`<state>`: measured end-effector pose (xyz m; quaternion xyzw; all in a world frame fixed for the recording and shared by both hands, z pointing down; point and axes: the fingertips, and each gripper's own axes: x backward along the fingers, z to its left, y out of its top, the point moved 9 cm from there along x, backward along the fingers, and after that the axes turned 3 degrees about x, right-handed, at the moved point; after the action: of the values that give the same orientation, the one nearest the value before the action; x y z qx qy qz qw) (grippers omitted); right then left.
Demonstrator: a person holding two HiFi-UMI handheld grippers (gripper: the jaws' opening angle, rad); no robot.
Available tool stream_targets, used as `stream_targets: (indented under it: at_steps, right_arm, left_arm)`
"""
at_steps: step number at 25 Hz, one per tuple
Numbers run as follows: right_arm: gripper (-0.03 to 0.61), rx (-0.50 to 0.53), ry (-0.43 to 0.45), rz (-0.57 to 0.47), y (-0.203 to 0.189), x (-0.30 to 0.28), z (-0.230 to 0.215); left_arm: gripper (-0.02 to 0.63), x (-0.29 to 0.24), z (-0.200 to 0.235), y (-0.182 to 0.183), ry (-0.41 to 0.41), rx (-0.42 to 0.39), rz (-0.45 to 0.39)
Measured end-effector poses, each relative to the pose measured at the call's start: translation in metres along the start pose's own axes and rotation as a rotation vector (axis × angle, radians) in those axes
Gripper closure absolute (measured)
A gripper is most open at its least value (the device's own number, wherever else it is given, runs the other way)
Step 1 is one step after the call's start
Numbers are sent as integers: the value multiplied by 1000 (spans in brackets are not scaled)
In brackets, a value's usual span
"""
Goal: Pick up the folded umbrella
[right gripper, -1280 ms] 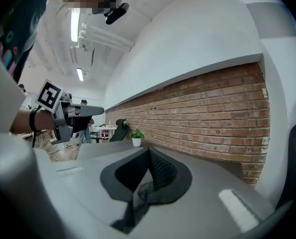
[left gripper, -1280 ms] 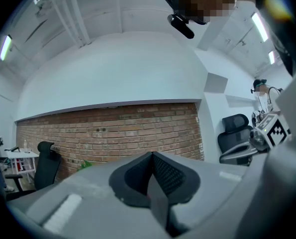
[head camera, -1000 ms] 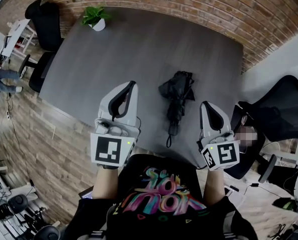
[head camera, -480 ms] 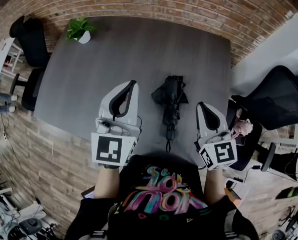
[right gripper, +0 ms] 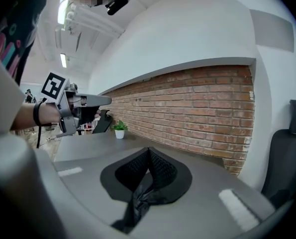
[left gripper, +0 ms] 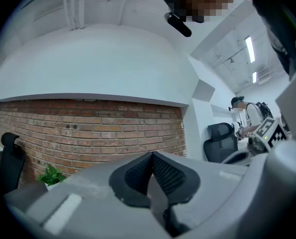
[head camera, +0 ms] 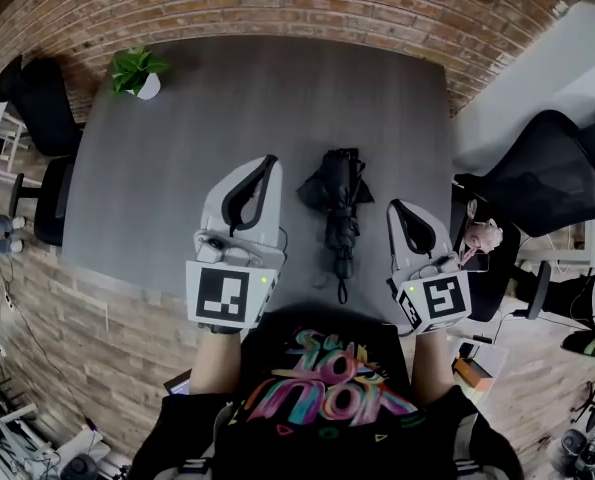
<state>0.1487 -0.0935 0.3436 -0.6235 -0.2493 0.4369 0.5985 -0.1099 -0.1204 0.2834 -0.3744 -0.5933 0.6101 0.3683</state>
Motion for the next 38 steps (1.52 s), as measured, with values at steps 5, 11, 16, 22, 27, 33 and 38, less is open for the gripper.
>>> stream_targets:
  at_steps: [5,11,16,22,27,33,38]
  right_arm:
    - [572,-22,5,8,-7,-8,6]
    - [512,-31,-20,55,-17,-25,13]
    - [449,-37,-24,88,-26,-34,16]
    - [405,-62,-25,138,-44,-44,21]
    - [350,-98,-22,185,-63,-51,27]
    - [297,-130,-1,262,-90,-62,34]
    - [267,-164,3,321,-111,-72,39]
  left_arm:
    - [612,-5,7,-5,-14,9,8]
    - [612,-15,15,-10,-38,13,18]
    - [612,-19,17,-16,-51,23,25]
    - [612,-20,21,-21,-62,33,30]
    - [612,-20,22,-25,-72,35,40]
    - [612,-23,18,-31,-88,47,53]
    - [612,-23,18,-35,-93,56,66]
